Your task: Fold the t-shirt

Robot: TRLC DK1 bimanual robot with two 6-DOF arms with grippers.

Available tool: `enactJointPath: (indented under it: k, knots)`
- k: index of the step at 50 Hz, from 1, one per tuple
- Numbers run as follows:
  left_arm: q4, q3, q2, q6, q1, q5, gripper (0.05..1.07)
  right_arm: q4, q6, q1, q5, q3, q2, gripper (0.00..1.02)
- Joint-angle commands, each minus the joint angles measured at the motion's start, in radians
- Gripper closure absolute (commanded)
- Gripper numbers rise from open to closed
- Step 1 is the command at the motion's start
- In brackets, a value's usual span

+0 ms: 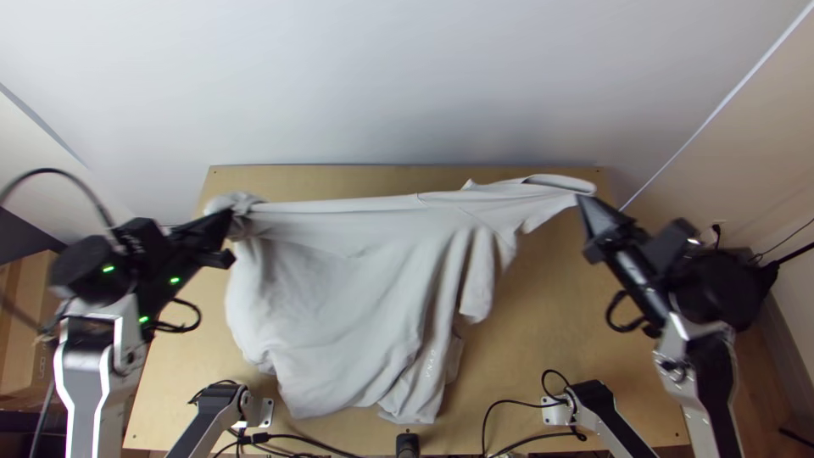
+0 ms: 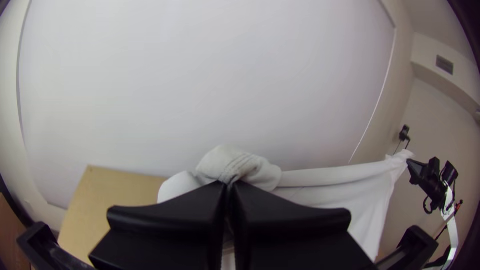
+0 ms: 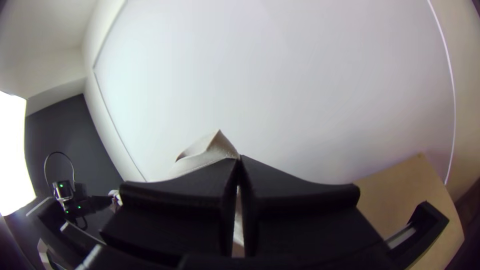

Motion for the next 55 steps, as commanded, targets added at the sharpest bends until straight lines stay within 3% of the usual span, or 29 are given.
enactJointPath:
  k: [1,12,27,39,50,55]
  knots:
    - [0.104,-0.135,0.012,0.038,0.005,-0.050,1.05,0.119,0.007,-0.033,0.050,-0.129,0.024,1.00]
    - [0.263,-0.258,0.190,0.054,-0.006,-0.054,1.05,0.314,0.049,-0.089,0.049,-0.256,0.229,1.00]
    - [0.519,-0.200,0.555,0.055,-0.018,-0.080,1.05,0.486,0.062,-0.196,0.047,-0.191,0.644,1.00]
    - [0.553,-0.022,0.847,0.058,-0.018,-0.090,1.05,0.522,0.053,-0.242,0.047,0.010,0.957,1.00]
    - [0.544,0.096,0.979,0.072,-0.054,-0.106,1.04,0.522,0.062,-0.239,0.058,0.168,1.118,1.00]
    - [0.535,0.155,1.025,0.072,-0.066,-0.133,0.89,0.522,0.065,-0.222,0.083,0.234,1.179,1.00]
